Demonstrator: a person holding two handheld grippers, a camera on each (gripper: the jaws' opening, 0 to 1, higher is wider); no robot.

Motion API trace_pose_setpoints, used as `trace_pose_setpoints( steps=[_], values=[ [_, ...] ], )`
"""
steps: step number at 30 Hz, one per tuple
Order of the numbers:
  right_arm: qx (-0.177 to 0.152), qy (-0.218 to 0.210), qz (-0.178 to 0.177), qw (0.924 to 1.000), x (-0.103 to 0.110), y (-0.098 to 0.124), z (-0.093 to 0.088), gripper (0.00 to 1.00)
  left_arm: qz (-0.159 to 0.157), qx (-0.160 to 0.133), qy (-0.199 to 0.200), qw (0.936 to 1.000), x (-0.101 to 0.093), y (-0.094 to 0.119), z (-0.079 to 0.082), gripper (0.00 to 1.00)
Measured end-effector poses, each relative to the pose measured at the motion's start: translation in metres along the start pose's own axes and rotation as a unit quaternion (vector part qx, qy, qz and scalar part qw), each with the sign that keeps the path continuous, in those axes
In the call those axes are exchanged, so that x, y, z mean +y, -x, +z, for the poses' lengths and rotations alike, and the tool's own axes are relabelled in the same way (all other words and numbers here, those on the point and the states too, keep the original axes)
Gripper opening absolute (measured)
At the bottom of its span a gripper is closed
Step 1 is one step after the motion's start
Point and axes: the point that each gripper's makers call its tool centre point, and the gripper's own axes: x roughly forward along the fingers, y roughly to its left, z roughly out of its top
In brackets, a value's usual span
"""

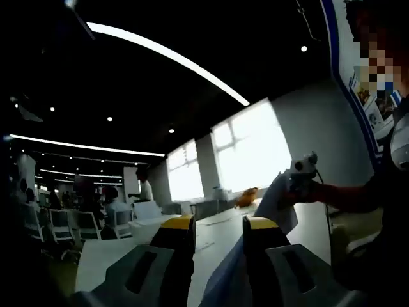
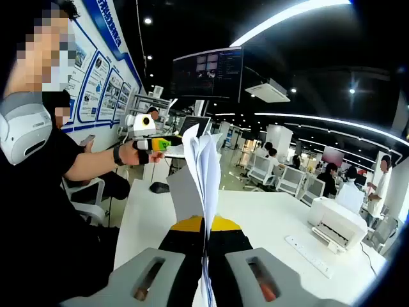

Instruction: Organize the stack of printing papers by aligning and flattening the scattered papers on the table

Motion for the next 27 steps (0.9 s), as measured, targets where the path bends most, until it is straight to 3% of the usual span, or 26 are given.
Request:
trace_pose_setpoints(
  steps=[4, 9, 12, 21, 24, 27],
  values=[
    [-0.001, 0.000, -0.002, 1.0000, -0.001, -0.001, 0.001, 0.00, -0.023, 0.015, -0.012, 0.9996, -0.004, -0.007, 0.005, 0.41],
    [-0.006, -0.003, 0.002, 1.0000, -0.002, -0.005, 0.003, 0.00, -0.052, 0.013, -0.012, 0.9985, -0.015, -0.014, 0.024, 0.53],
    [-0.005, -0.004, 0.002, 1.0000, -0.001, -0.007, 0.003, 0.00, -0.073, 0.028, -0.028, 0.9966, -0.023, -0.016, 0.030, 0.58],
    [-0.003, 0.002, -0.001, 1.0000, 0.000, -0.009, 0.005, 0.00, -0.109, 0.079, -0.044, 0.9900, -0.039, -0.026, 0.018, 0.67],
    [-0.003, 0.003, 0.000, 1.0000, 0.000, -0.009, 0.005, 0.00, -0.124, 0.119, -0.063, 0.9831, -0.044, -0.033, 0.004, 0.66],
    [-0.003, 0.005, -0.001, 1.0000, 0.000, -0.009, 0.006, 0.00, -0.133, 0.139, -0.078, 0.9781, -0.046, -0.040, -0.007, 0.64]
  ],
)
